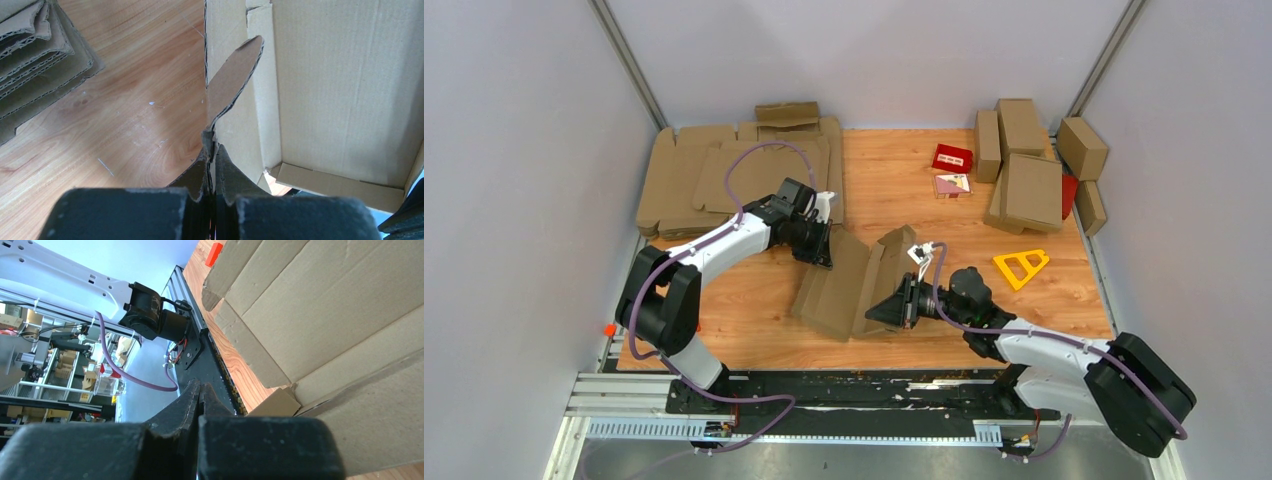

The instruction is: Fold the paper box

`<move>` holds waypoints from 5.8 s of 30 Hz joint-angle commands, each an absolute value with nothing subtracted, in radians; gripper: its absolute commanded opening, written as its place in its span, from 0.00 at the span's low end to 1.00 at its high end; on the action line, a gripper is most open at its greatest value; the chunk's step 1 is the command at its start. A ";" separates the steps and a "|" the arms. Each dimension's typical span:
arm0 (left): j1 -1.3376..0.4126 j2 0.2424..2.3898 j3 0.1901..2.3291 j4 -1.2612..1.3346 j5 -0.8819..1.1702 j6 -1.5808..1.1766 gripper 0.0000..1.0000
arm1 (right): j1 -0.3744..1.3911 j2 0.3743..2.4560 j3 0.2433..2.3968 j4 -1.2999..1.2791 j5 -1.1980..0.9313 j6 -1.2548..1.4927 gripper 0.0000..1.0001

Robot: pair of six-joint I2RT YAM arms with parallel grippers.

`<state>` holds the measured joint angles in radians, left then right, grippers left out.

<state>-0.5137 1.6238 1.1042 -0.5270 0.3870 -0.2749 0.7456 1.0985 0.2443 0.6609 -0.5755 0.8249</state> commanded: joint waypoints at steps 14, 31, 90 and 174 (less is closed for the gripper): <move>-0.489 1.553 1.001 -0.230 0.672 -0.446 0.00 | 0.774 1.164 0.328 0.652 -0.562 0.785 0.00; -0.486 1.563 1.220 -0.631 0.495 -0.260 0.00 | 0.772 0.903 0.592 -0.148 -0.224 0.517 0.25; -0.568 0.847 0.823 -0.712 0.003 -0.697 0.90 | 0.586 1.642 1.052 -0.336 0.070 0.210 0.65; -0.710 1.365 0.718 -0.356 -0.114 -0.572 0.33 | 0.592 1.330 0.720 -0.330 0.235 0.415 0.88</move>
